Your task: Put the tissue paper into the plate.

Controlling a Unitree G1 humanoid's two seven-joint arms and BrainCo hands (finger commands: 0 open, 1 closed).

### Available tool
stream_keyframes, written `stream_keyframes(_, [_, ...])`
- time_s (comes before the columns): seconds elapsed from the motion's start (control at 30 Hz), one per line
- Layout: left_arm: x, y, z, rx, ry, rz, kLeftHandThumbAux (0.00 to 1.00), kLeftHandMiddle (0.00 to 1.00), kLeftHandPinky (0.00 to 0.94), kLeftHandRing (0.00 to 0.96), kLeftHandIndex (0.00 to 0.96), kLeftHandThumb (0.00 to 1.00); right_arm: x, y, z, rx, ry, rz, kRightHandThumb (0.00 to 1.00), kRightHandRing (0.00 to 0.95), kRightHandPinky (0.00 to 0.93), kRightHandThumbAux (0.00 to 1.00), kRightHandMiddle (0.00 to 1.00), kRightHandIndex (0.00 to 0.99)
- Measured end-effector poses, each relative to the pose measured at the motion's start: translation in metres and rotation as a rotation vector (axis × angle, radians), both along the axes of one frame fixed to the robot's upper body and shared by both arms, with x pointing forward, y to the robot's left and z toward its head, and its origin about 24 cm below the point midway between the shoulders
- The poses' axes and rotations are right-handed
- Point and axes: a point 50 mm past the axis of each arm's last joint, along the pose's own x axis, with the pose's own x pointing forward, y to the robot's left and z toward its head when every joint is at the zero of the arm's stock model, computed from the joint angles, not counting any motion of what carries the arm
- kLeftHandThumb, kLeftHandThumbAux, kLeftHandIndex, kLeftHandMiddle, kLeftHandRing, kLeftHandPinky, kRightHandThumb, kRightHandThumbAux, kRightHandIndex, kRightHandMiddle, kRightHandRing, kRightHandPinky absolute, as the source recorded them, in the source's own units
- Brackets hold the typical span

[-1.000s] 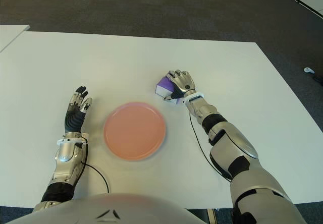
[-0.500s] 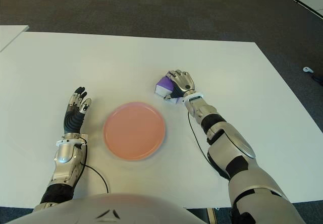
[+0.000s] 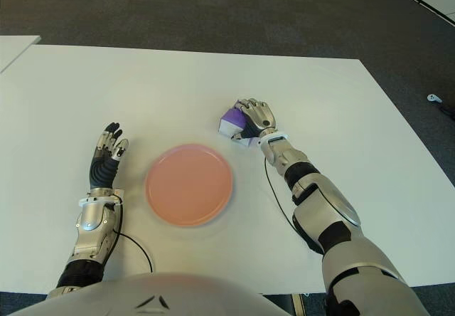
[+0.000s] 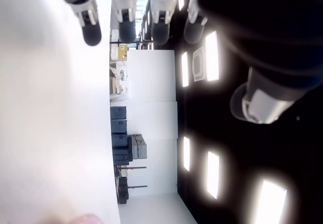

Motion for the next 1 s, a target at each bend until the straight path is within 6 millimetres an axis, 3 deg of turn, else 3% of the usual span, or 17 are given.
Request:
stream_keyframes(0.4, [0.0,0.0,0.001,0.001,-0.008,0.0,0.478,0.013,0.0,0.0,0.0,0.0,0.0,-0.001,0.0,0.013,0.001,0.0,0.857,0.831,0.737,0.677,0.538,0.4])
stream_keyframes(0.67, [0.0,0.0,0.001,0.0,-0.009,0.0,0.497,0.01,0.0,0.0,0.0,0.0,-0.002,-0.003,0.0,0.022,-0.004,0.01,0.857,0.841,0.82,0.677,0.538,0.402])
stream_keyframes(1.0, [0.0,-0.001,-0.001,-0.002,-0.004,0.0,0.495,0.003,0.0,0.0,0.0,0.0,-0.012,-0.004,-0.008,0.018,-0.097,0.041,0.856,0.859,0.85,0.677,0.539,0.401])
